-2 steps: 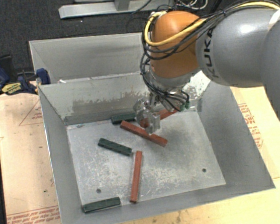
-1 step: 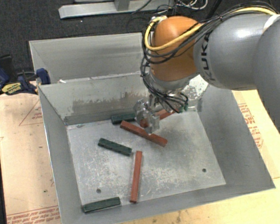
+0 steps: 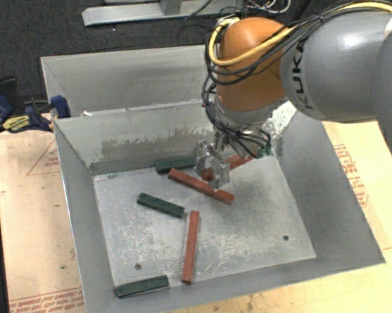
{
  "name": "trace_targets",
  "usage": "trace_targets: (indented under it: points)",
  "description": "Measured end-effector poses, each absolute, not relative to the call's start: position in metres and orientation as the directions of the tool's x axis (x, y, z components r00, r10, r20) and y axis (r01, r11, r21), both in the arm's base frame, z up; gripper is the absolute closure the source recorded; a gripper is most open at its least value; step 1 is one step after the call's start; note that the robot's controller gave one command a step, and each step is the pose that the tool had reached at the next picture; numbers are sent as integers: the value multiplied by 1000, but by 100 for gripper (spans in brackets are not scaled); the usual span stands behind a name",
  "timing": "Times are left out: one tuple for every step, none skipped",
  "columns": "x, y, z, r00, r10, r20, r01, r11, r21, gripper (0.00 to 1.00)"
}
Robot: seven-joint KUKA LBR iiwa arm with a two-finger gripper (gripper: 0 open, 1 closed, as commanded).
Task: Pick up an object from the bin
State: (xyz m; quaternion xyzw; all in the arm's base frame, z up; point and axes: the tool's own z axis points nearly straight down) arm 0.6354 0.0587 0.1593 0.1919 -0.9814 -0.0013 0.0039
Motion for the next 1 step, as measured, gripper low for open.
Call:
trace_targets:
  points:
    - [652,51,232,-929,-371,-3,-371,929,0,100]
